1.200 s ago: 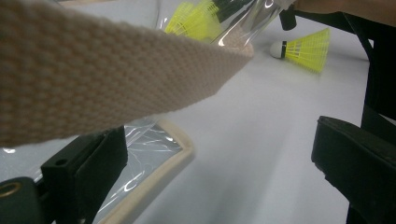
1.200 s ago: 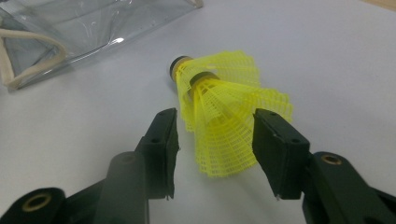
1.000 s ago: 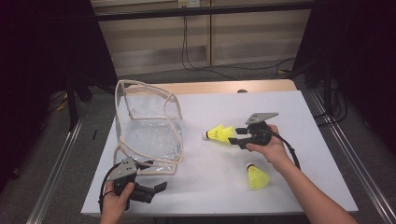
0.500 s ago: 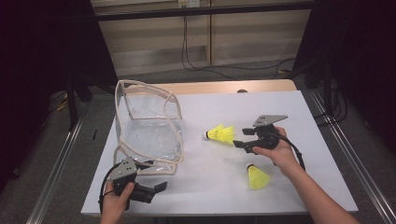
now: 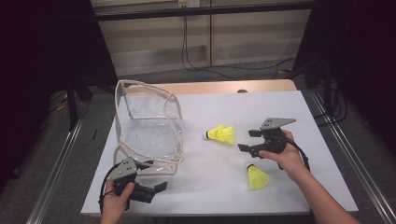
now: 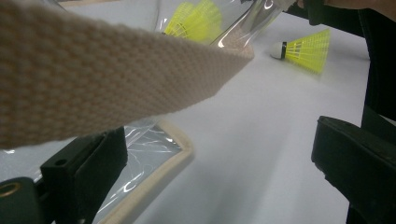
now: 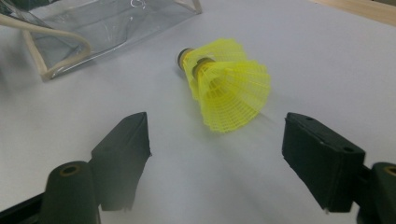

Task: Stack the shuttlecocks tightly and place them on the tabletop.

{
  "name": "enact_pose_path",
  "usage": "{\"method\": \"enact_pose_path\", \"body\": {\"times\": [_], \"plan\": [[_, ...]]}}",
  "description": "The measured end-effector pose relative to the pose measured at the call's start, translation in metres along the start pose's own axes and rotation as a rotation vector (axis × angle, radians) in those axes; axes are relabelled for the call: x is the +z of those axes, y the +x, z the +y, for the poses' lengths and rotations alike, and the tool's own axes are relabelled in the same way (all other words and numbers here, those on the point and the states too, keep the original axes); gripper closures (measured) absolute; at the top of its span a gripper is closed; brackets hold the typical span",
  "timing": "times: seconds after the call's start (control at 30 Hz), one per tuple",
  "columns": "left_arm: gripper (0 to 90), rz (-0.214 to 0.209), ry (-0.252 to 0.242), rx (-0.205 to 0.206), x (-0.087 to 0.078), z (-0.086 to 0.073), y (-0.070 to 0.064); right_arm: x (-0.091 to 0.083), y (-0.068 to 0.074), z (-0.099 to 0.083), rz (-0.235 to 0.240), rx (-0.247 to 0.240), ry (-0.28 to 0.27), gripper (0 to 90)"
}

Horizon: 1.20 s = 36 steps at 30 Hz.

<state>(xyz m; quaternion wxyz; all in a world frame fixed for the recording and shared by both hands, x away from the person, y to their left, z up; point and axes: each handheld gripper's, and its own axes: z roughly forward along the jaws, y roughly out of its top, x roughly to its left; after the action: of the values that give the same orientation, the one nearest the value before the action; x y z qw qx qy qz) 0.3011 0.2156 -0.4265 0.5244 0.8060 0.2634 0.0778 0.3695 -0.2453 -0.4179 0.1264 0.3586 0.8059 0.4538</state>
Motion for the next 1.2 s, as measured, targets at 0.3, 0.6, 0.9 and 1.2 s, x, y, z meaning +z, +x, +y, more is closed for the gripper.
{"method": "enact_pose_path", "body": {"times": [0.3, 0.6, 0.9, 1.2], "plan": [[3.4, -0.002, -0.001, -0.002, 0.000, 0.000, 0.000, -0.008, 0.001, -0.006, -0.002, 0.005, -0.011, 19.3], [3.4, -0.002, -0.001, -0.003, 0.000, 0.000, 0.000, -0.015, 0.001, -0.013, -0.004, 0.013, -0.022, 17.7], [3.4, 0.000, 0.000, -0.002, 0.000, 0.000, 0.000, -0.022, -0.001, -0.020, 0.004, 0.036, -0.027, 16.7], [3.4, 0.001, -0.001, -0.002, 0.000, 0.000, -0.001, -0.031, -0.004, -0.026, -0.001, 0.050, -0.046, 15.9]]}}
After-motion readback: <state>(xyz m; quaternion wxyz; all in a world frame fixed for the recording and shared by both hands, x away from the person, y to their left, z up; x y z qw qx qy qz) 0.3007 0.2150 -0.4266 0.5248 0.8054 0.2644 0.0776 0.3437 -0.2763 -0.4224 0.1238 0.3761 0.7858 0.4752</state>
